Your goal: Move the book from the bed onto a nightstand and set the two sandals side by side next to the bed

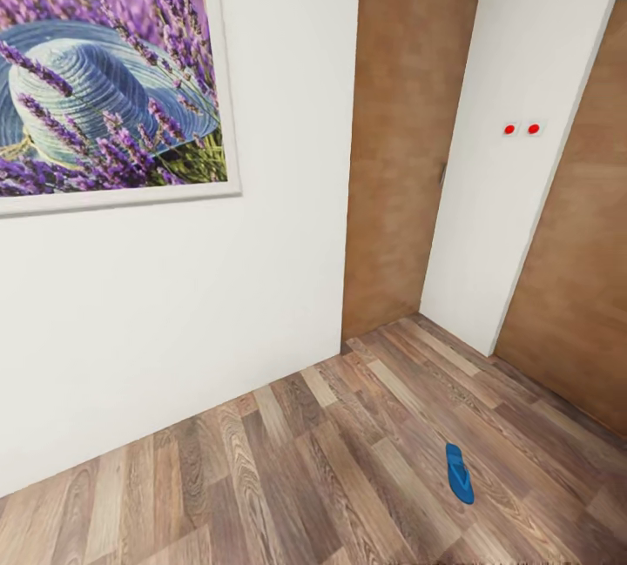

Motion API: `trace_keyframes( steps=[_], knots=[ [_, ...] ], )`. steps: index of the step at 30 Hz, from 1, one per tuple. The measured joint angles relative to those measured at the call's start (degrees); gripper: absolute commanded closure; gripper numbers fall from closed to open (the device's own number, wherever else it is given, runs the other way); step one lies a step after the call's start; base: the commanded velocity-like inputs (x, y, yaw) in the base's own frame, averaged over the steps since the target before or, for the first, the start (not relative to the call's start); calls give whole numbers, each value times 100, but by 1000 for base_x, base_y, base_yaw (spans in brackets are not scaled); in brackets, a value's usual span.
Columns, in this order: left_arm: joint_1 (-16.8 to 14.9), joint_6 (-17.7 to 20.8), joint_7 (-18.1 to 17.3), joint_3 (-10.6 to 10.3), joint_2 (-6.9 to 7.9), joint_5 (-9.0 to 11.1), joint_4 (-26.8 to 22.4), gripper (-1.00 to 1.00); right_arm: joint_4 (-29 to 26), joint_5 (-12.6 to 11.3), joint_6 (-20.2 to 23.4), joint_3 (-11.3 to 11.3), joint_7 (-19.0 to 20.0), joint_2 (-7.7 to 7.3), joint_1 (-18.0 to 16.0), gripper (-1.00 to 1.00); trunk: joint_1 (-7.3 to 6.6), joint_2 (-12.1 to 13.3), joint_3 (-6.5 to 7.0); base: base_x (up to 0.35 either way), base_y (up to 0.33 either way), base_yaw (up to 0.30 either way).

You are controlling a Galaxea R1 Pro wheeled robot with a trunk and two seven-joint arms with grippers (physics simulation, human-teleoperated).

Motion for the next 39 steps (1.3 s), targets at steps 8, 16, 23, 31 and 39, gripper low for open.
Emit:
trace_keyframes(
  steps=[8,16,23,31,39],
  knots=[
    [0,0,0,0,0,0,-1,-100,-1,0,0,0,-2,0,-1,-100,0,0,33,1,0,-264],
    [0,0,0,0,0,0,1,-100,2,0,0,0,-5,0,-1,-100,0,0,66,0,0,-264],
    [0,0,0,0,0,0,0,-100,2,0,1,0,-6,0,-1,-100,0,0,95,0,0,-264],
    [0,0,0,0,0,0,1,-100,2,0,1,0,-6,0,-2,-100,0,0,122,0,0,-261],
    [0,0,0,0,1,0,2,-100,2,0,1,0,-6,0,-2,-100,0,0,145,0,0,-248]
  ],
)
